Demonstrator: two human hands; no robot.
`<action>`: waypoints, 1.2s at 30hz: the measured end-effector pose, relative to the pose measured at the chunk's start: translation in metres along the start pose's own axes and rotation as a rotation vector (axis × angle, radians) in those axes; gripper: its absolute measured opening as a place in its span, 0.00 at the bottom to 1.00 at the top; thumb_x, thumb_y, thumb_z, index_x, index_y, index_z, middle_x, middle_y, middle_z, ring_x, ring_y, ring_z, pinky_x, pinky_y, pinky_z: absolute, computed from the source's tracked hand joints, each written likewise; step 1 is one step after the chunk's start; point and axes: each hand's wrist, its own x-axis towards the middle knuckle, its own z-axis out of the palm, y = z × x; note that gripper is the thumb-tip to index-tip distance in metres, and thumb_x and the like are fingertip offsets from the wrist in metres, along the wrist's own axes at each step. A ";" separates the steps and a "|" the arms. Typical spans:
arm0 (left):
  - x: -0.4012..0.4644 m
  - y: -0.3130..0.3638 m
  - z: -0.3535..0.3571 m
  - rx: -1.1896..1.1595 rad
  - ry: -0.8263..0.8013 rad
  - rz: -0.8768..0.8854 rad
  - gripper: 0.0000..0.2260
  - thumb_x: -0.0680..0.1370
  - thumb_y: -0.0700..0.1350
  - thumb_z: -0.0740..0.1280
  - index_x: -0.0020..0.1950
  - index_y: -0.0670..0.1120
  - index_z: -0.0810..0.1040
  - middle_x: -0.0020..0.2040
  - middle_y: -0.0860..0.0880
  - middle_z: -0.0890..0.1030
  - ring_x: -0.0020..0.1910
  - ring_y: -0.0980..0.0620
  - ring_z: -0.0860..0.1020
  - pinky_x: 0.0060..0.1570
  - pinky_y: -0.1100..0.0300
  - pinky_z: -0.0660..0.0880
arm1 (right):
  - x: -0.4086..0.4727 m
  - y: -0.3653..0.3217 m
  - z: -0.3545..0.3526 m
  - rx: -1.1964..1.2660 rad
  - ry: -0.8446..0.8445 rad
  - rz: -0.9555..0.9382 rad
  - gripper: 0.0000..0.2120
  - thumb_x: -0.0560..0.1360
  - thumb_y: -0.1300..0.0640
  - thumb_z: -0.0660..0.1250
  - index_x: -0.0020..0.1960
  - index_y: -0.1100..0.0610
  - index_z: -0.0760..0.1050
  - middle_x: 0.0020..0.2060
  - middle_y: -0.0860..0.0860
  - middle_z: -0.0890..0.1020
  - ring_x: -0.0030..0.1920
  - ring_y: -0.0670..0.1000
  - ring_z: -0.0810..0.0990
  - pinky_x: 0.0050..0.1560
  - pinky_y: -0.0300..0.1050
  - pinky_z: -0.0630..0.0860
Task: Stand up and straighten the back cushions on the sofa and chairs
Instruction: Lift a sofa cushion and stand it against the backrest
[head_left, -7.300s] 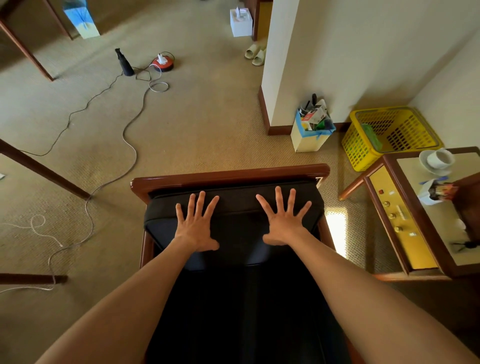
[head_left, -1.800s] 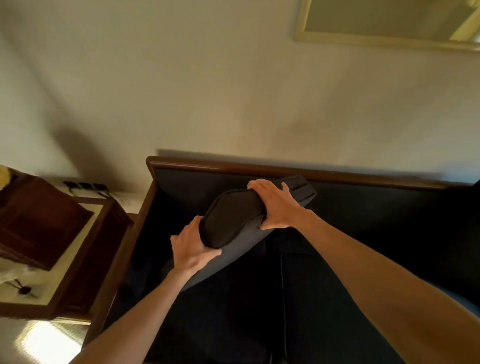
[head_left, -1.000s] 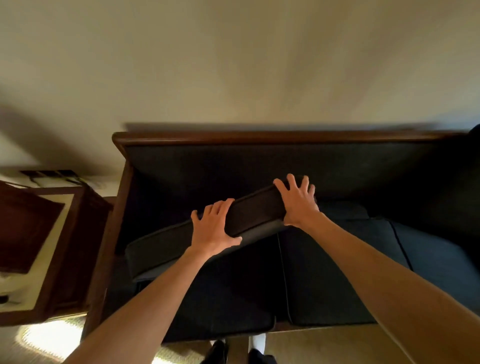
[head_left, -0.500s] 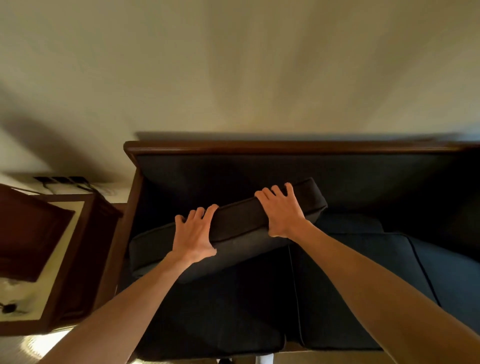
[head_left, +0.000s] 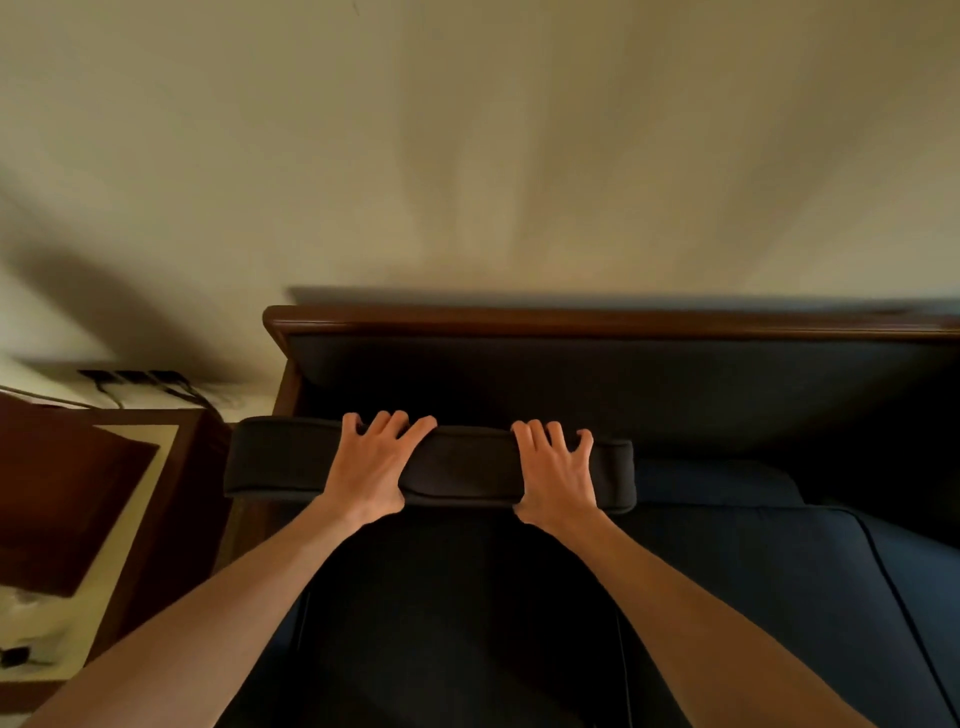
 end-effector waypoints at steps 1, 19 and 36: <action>-0.002 0.001 0.007 0.003 -0.007 -0.002 0.48 0.57 0.52 0.80 0.73 0.54 0.61 0.62 0.49 0.74 0.61 0.46 0.73 0.62 0.42 0.65 | 0.000 -0.002 0.006 -0.001 -0.019 0.005 0.49 0.62 0.43 0.77 0.74 0.53 0.54 0.68 0.51 0.66 0.69 0.56 0.65 0.68 0.68 0.59; 0.089 -0.046 0.018 -0.069 -0.116 -0.097 0.55 0.68 0.50 0.78 0.79 0.55 0.38 0.80 0.44 0.49 0.79 0.42 0.45 0.73 0.34 0.49 | 0.077 0.010 0.012 0.020 -0.021 0.116 0.42 0.79 0.44 0.62 0.79 0.49 0.35 0.79 0.53 0.39 0.78 0.60 0.37 0.69 0.78 0.45; 0.121 -0.076 0.033 -0.102 -0.155 -0.117 0.62 0.63 0.58 0.80 0.77 0.59 0.33 0.80 0.45 0.37 0.78 0.42 0.38 0.75 0.43 0.42 | 0.144 0.030 0.004 0.101 -0.189 0.110 0.42 0.79 0.41 0.59 0.77 0.45 0.31 0.78 0.49 0.34 0.77 0.57 0.32 0.69 0.75 0.36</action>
